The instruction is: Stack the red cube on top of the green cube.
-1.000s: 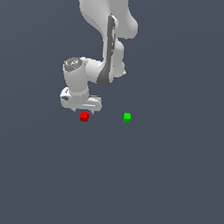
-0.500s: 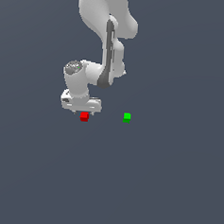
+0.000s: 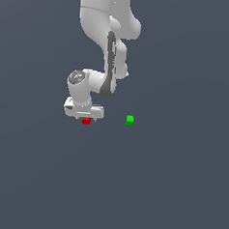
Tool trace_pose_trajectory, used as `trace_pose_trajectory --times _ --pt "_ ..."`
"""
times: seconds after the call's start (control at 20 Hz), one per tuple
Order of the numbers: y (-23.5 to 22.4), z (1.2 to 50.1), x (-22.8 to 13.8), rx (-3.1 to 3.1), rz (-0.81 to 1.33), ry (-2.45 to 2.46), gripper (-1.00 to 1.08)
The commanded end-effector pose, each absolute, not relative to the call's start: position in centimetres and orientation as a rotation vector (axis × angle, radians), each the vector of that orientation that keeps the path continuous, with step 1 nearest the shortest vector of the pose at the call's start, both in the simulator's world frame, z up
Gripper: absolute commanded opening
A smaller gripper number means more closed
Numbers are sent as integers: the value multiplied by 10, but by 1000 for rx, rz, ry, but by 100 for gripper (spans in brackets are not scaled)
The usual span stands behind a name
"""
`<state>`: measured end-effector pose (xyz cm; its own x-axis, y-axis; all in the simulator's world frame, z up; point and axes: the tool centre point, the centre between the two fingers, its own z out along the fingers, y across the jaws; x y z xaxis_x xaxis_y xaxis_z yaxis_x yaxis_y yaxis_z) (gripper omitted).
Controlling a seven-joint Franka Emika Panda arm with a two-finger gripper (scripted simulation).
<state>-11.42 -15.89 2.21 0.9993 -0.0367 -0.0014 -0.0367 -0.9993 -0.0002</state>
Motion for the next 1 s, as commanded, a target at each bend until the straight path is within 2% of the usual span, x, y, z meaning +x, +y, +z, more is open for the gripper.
trace_pose_trajectory --times 0.0,0.05,0.95 --pt "-159 20 -114 -3141 0 57 100" --pt "-159 20 -114 -3141 0 57 -100" --pt "-159 36 -114 -3141 0 57 -100"
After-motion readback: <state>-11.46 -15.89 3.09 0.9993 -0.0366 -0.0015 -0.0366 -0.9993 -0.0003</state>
